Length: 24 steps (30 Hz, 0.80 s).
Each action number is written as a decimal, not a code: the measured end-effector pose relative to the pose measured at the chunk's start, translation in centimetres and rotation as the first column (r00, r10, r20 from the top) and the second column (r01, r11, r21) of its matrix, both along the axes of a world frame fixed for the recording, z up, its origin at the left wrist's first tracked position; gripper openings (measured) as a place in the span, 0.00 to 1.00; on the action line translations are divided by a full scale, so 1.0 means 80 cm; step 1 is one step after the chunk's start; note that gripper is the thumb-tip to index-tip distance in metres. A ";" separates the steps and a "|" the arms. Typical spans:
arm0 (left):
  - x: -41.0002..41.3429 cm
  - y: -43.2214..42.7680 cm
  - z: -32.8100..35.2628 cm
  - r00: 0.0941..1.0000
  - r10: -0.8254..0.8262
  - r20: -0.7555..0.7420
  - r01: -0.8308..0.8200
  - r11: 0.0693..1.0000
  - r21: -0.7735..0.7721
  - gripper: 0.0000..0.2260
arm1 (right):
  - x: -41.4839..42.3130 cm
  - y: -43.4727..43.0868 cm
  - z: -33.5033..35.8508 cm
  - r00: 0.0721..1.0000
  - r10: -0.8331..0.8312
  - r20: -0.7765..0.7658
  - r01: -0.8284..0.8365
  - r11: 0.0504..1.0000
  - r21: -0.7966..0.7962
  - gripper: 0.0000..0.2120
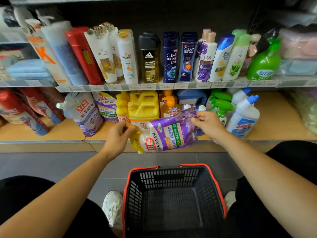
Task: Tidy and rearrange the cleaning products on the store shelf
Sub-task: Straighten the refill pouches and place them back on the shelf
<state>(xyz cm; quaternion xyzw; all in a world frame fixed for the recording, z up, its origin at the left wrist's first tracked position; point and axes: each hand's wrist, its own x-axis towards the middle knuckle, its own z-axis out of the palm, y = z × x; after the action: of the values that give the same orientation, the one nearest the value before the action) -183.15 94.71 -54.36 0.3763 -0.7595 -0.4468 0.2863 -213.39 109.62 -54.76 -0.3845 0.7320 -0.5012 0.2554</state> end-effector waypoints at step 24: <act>0.063 -0.140 -0.126 0.913 0.060 0.403 -0.155 0.966 0.207 0.10 | 0.109 -0.239 -0.058 0.523 0.233 -0.820 -0.162 0.972 0.172 0.38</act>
<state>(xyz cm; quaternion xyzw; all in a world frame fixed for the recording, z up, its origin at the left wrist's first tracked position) -178.09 83.51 -64.47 0.5309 -0.7213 -0.4320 0.1058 -204.66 90.47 -59.43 -0.6466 0.7346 -0.1983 -0.0538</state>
